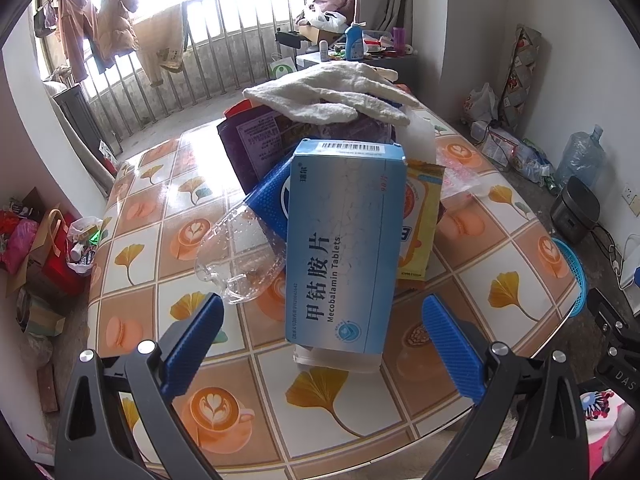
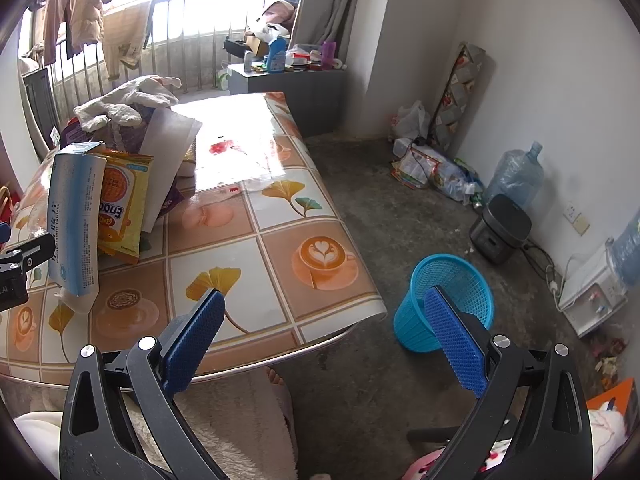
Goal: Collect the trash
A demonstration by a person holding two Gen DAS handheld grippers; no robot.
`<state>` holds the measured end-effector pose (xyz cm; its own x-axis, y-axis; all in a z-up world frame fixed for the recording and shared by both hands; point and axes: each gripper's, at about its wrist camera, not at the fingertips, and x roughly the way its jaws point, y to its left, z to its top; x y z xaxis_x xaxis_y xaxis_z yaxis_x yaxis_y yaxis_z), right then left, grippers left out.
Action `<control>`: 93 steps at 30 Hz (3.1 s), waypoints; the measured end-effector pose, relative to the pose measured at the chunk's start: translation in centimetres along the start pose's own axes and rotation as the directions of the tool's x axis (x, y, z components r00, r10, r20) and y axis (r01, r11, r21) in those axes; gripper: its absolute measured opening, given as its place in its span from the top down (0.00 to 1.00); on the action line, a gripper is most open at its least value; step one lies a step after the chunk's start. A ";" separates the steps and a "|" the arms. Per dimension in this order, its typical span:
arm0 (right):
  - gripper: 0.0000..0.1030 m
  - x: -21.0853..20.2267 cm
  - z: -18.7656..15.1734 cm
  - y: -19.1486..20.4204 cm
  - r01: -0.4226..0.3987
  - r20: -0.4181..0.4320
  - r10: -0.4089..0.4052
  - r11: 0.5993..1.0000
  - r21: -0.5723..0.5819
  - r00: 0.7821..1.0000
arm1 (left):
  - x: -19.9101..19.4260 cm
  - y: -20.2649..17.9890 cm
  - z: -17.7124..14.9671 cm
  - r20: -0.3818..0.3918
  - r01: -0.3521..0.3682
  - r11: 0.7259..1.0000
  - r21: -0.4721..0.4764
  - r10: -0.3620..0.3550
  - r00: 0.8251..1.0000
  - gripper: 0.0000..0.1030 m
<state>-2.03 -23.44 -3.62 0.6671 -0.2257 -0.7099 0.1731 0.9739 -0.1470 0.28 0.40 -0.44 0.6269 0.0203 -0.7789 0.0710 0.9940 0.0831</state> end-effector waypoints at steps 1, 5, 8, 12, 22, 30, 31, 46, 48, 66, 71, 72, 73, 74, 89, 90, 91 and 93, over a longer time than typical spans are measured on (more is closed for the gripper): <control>0.08 0.0 0.0 0.0 0.001 0.000 -0.001 1.000 0.000 1.000 | 0.0 0.0 0.0 0.000 0.000 1.000 0.000 0.000 1.000 0.05; 0.08 0.0 0.0 -0.1 0.001 -0.002 -0.001 1.000 -0.001 1.000 | 0.1 0.0 0.0 -0.001 -0.003 1.000 0.001 0.003 1.000 0.05; 0.08 -0.1 0.0 0.0 -0.001 -0.003 0.001 1.000 -0.001 1.000 | 0.2 0.1 0.0 -0.004 -0.007 1.000 0.001 0.007 1.000 0.05; 0.08 -0.2 0.0 -0.1 -0.001 -0.002 0.001 1.000 -0.001 1.000 | 0.2 0.1 0.0 -0.007 -0.012 1.000 0.002 0.012 1.000 0.05; 0.08 -0.2 0.1 -0.2 -0.002 0.000 0.002 1.000 0.000 1.000 | 0.1 0.0 0.1 -0.009 -0.017 1.000 0.004 0.017 1.000 0.05; 0.08 -0.3 0.1 -0.2 -0.003 0.000 0.003 1.000 0.002 1.000 | 0.1 0.0 0.1 -0.009 -0.017 1.000 0.000 0.017 1.000 0.05; 0.08 -0.3 0.1 -0.2 -0.003 0.000 0.003 1.000 0.002 1.000 | 0.2 0.1 0.1 -0.010 -0.017 1.000 0.000 0.017 1.000 0.05; 0.08 -0.5 2.8 2.3 -0.062 0.049 0.060 0.998 0.028 0.997 | 0.9 2.9 0.3 0.022 0.041 0.998 -0.037 -0.040 0.999 0.05; 0.08 -0.6 3.4 3.2 -0.104 0.074 0.102 0.994 0.025 0.992 | 1.0 4.1 0.3 0.047 0.053 0.997 -0.051 -0.050 0.998 0.05; 0.08 2.2 5.8 16.7 -0.456 -0.037 0.454 0.884 -0.104 0.890 | 3.4 14.8 -0.4 0.138 0.138 0.969 -0.204 -0.111 0.984 0.24; 0.08 2.8 5.9 18.4 -0.416 -0.051 0.414 0.906 -0.072 0.909 | 4.6 15.9 -0.2 0.122 0.173 0.961 -0.214 -0.149 0.981 0.34; 0.08 2.8 6.0 18.7 -0.406 -0.052 0.403 0.911 -0.073 0.914 | 4.7 16.0 -0.2 0.121 0.179 0.960 -0.215 -0.155 0.980 0.36; 0.08 2.8 5.9 19.1 -0.399 -0.054 0.396 0.914 -0.076 0.917 | 4.9 16.2 -0.2 0.119 0.183 0.959 -0.214 -0.160 0.980 0.37; 0.08 2.9 5.9 19.4 -0.394 -0.056 0.391 0.915 -0.080 0.919 | 5.1 16.3 -0.1 0.117 0.187 0.959 -0.215 -0.165 0.979 0.38; 0.25 2.4 5.5 17.4 -0.467 -0.066 0.465 0.883 -0.031 0.883 | 5.2 16.1 0.8 0.123 0.258 0.944 -0.204 -0.237 0.964 0.49; 0.25 2.1 5.6 17.0 -0.478 -0.054 0.476 0.878 -0.031 0.878 | 5.1 15.9 0.8 0.125 0.263 0.944 -0.201 -0.242 0.962 0.49; 0.25 1.7 5.7 16.4 -0.485 -0.040 0.483 0.874 -0.034 0.875 | 4.9 15.8 0.8 0.128 0.269 0.943 -0.197 -0.248 0.960 0.49; 0.26 0.8 5.5 15.4 -0.496 -0.016 0.495 0.868 -0.033 0.869 | 4.6 15.2 1.1 0.131 0.284 0.940 -0.188 -0.262 0.956 0.49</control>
<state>5.20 -8.79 -2.66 0.6536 0.2867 -0.7005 -0.2045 0.9580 0.2012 5.05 15.47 -2.10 0.6826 -0.2555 -0.6847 0.0989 0.9606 -0.2598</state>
